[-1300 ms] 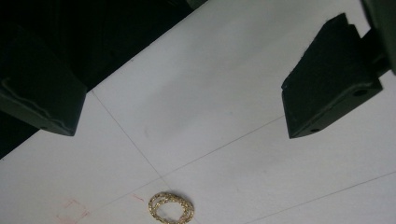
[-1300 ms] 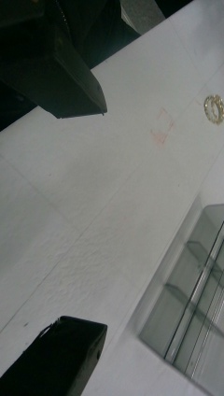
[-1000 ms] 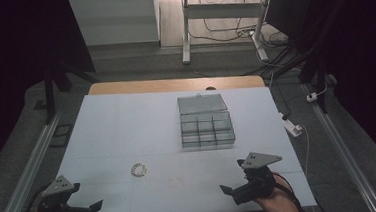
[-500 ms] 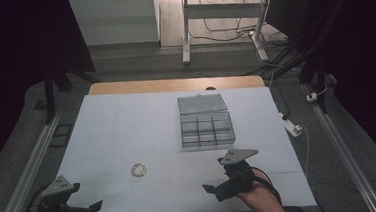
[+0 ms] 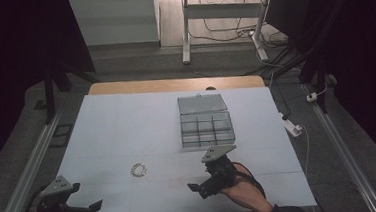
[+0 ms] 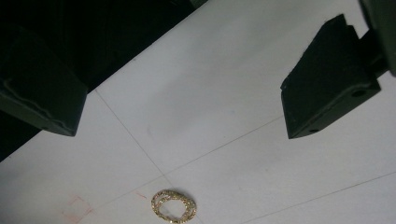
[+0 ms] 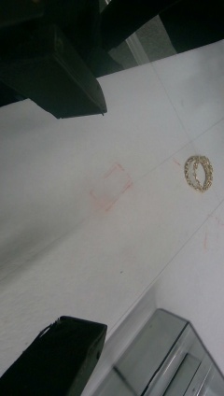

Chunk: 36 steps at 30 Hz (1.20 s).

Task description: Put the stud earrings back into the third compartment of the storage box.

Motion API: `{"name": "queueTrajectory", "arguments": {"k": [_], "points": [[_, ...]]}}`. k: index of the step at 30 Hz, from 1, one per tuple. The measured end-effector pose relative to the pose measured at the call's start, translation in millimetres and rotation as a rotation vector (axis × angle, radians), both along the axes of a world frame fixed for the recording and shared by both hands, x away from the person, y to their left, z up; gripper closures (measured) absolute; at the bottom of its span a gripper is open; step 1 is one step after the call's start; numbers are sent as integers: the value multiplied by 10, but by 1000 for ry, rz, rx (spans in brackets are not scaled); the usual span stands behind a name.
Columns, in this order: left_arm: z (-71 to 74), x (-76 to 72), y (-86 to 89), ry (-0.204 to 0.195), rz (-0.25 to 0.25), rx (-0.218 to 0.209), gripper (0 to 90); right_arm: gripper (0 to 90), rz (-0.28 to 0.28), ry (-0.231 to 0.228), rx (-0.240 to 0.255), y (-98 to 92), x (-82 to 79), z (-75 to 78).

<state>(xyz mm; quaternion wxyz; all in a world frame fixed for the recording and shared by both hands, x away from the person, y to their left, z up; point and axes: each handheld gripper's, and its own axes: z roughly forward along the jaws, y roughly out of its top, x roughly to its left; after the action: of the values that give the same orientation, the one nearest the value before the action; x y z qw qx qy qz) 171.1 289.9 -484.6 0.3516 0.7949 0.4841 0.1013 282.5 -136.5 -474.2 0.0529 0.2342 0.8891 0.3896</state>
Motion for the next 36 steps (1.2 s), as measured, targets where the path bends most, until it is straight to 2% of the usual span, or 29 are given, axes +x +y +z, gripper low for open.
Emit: {"name": "queueTrajectory", "arguments": {"k": [14, 27, 28, 36], "points": [[1, -2, 9, -1, -1, -8, 5, 0, 77, 8, -15, 475, 126, -34], [2, -6, 11, -5, -3, -9, 4, 0, 131, 24, -14, 784, 213, -102], [2, -6, 12, -5, -3, -9, 4, 0, 142, 27, -22, 863, 226, -122], [2, -7, 16, -5, -6, -13, 4, 0, 186, 26, -59, 1106, 287, -235]]}}
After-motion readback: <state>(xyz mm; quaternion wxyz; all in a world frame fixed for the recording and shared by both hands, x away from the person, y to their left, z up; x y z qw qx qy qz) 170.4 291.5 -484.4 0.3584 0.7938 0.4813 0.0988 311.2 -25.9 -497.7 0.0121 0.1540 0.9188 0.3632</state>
